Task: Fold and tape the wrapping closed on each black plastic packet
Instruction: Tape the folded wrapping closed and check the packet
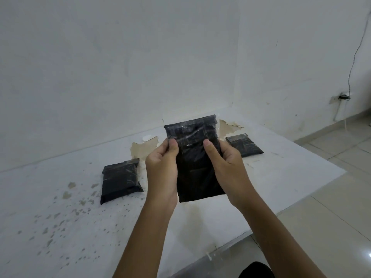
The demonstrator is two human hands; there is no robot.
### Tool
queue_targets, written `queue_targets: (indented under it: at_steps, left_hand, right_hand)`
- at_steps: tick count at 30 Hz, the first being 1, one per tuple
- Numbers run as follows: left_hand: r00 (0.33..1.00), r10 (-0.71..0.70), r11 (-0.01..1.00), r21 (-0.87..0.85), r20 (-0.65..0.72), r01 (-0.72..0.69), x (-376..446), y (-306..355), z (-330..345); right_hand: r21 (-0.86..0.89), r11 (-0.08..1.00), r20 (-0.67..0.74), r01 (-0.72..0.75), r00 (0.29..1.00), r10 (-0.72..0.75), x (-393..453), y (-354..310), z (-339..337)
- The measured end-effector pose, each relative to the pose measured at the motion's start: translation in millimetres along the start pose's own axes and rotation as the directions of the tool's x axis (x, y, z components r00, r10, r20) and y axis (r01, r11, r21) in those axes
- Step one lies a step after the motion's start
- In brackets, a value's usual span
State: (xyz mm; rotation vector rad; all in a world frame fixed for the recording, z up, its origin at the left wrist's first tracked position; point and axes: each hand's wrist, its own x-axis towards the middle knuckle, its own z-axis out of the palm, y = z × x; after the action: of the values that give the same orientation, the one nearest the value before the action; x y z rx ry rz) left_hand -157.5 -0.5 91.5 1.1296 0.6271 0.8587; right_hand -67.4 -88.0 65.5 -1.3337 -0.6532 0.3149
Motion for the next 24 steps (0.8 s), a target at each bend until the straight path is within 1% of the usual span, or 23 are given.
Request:
queue_targets:
  at_steps: [2,4,5,6,7,8,9,10,11,12,13,15,17,20,24]
  left_hand:
    - [0.998,-0.038,0.996,0.078,0.052,0.034,1.0,1.9,-4.2]
    - [0.992,-0.082,0.981,0.185,0.096,0.063,2.7,3.3,-9.3]
    - [0.994,-0.065,0.968,0.249,0.093,0.040,4.3,3.3,-12.2]
    - [0.997,0.008,0.945,0.325,0.076,-0.032,6.9,1.9,-16.1]
    - [0.989,0.129,0.904,0.403,0.067,-0.145,8.4,1.3,-20.3]
    - [0.961,0.266,0.840,0.470,0.081,-0.272,9.2,2.2,-24.0]
    - [0.915,0.388,0.767,0.509,0.116,-0.390,9.5,4.7,-25.6]
    - [0.870,0.464,0.699,0.534,0.168,-0.476,11.2,6.1,-26.6]
    - [0.838,0.496,0.641,0.554,0.228,-0.531,13.4,7.0,-26.8]
    - [0.821,0.497,0.600,0.571,0.282,-0.560,15.5,8.4,-26.5]
    - [0.819,0.473,0.582,0.583,0.324,-0.567,17.1,10.4,-25.7]
    - [0.818,0.428,0.562,0.596,0.383,-0.573,19.0,12.7,-24.3]
    - [0.810,0.431,0.567,0.579,0.398,-0.586,18.2,11.9,-23.0]
    - [0.806,0.494,0.598,0.545,0.327,-0.587,15.7,9.1,-20.5]
    - [0.811,0.539,0.643,0.511,0.229,-0.571,13.2,5.8,-17.5]
  right_hand:
    - [0.007,1.000,0.022,-0.014,1.000,0.014,-0.7,1.5,-2.0]
    - [-0.057,0.998,0.053,-0.031,0.998,0.034,0.0,4.7,-6.7]
    - [-0.111,0.993,0.073,-0.035,0.996,0.043,0.3,6.4,-9.3]
    - [-0.181,0.983,0.095,-0.031,0.994,0.049,0.5,8.5,-11.8]
    - [-0.257,0.966,0.113,-0.018,0.992,0.049,0.0,10.3,-13.8]
    - [-0.326,0.945,0.125,0.002,0.991,0.041,-1.4,11.4,-15.0]
    - [-0.375,0.926,0.133,0.029,0.991,0.023,-2.9,11.8,-14.8]
    - [-0.408,0.911,0.142,0.058,0.990,0.001,-4.3,12.2,-14.0]
    - [-0.434,0.897,0.157,0.090,0.987,-0.023,-5.2,11.9,-12.6]
    - [-0.462,0.878,0.175,0.123,0.983,-0.046,-5.6,11.7,-10.7]
    - [-0.489,0.857,0.194,0.159,0.978,-0.071,-5.7,11.1,-8.9]
    - [-0.546,0.803,0.221,0.239,0.966,-0.137,-4.3,9.3,-6.1]
    - [-0.603,0.733,0.245,0.314,0.948,-0.204,-1.7,6.8,-5.1]
    - [-0.675,0.634,0.279,0.378,0.926,-0.255,1.3,4.5,-5.5]
    - [-0.734,0.476,0.290,0.484,0.857,-0.425,1.1,4.5,-2.2]
